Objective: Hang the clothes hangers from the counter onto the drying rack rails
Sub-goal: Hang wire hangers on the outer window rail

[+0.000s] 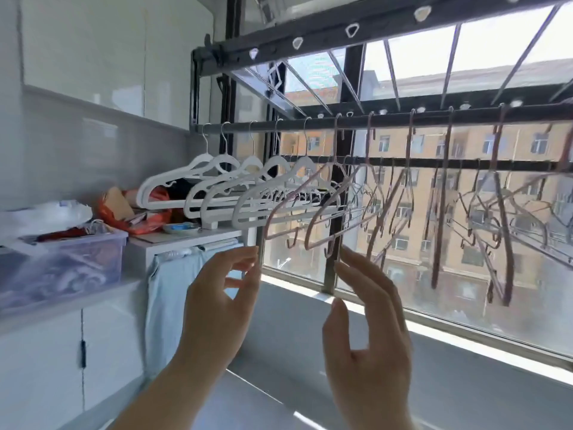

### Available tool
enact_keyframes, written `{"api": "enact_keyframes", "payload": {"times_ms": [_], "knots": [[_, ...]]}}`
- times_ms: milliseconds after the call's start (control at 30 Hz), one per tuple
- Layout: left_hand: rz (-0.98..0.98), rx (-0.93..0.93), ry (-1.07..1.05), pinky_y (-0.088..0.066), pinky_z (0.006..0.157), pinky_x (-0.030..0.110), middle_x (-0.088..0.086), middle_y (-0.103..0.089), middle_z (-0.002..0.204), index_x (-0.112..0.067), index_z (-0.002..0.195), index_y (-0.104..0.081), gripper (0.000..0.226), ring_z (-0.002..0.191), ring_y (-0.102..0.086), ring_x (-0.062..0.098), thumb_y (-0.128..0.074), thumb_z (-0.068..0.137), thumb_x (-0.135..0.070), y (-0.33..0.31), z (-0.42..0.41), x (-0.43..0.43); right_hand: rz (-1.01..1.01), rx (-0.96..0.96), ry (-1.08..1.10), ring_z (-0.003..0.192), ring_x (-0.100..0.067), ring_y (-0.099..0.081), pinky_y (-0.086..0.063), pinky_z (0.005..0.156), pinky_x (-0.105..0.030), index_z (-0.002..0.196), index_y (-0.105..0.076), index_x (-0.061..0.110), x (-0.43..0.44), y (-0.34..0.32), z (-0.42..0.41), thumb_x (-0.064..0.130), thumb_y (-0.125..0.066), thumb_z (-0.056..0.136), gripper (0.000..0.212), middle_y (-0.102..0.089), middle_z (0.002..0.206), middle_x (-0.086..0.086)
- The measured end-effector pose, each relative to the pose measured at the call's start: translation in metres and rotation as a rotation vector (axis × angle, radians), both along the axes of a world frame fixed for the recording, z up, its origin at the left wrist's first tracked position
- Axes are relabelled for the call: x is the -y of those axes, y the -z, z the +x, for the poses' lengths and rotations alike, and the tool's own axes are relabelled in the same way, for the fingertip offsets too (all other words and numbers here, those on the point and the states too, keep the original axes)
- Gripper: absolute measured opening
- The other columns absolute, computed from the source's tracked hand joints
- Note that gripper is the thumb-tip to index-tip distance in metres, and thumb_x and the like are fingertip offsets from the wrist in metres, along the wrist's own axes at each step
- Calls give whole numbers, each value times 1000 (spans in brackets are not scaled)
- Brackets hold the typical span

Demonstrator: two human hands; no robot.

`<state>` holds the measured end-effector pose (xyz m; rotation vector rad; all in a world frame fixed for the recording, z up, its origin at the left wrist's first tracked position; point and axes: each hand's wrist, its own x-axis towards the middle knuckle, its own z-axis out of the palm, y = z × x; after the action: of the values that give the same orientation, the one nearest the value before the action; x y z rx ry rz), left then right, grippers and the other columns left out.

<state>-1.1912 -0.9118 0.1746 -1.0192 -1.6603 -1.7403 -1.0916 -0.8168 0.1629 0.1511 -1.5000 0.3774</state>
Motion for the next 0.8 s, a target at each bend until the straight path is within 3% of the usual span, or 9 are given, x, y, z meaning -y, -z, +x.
{"api": "enact_keyframes", "payload": {"times_ms": [67,133,267,367,500,633,700,800], "knots": [[6,12,-3,-44,65,7,-26,-59,82,-45,84,-51,12,79,-53,-22,-52,72,-42,-7,-20,-2,-18,-48,-3,120,-5,-49,-35,102,-14,116,-51,19,2,-3,-18,11,-46,81,36,-53,120,8],[7,-20,10,-44,68,4,-30,-61,83,-46,85,-51,16,81,-53,-23,-49,71,-52,-11,-41,-4,-35,-45,16,122,-9,-48,-36,102,-16,117,-51,20,2,2,-36,11,-46,80,39,-53,124,6],[50,-134,-48,-37,76,-4,-35,-54,93,-44,84,-50,11,90,-49,-21,-41,78,-46,-15,-78,-9,-29,-12,34,126,-12,-46,-37,104,-19,119,-50,22,-3,12,-58,12,-47,79,41,-48,133,8],[102,-245,-135,-34,88,8,-20,-49,102,-28,99,-51,21,98,-47,4,-42,80,-34,-17,-104,-10,1,-5,73,126,-8,-45,-36,104,-17,118,-51,18,-4,11,-68,19,-47,86,33,-47,133,10],[105,-286,-148,-20,95,-2,1,-46,111,-19,105,-51,25,108,-40,17,-38,85,-25,-23,-134,-4,29,-6,165,125,-11,-47,-36,103,-17,119,-50,15,-1,11,-81,16,-48,83,37,-49,130,7],[89,-314,-61,-20,98,-1,1,-47,114,-22,108,-55,28,111,-40,17,-39,86,-27,-23,-163,6,38,-88,258,120,-15,-50,-40,101,-22,116,-51,17,16,7,-95,30,-43,93,27,-52,125,7],[91,-351,-69,-18,98,-2,2,-48,112,-15,107,-56,28,109,-42,16,-41,85,-26,-22,-179,14,72,-87,269,120,-12,-50,-41,99,-21,112,-54,21,33,5,-110,31,-38,95,25,-52,123,11],[142,-358,-44,-17,97,-5,2,-46,110,-15,106,-56,27,108,-39,-14,-43,84,-24,-22,-206,27,91,-26,270,122,-4,-48,-38,99,-14,112,-53,19,53,7,-142,31,-36,96,26,-49,128,22]]}}
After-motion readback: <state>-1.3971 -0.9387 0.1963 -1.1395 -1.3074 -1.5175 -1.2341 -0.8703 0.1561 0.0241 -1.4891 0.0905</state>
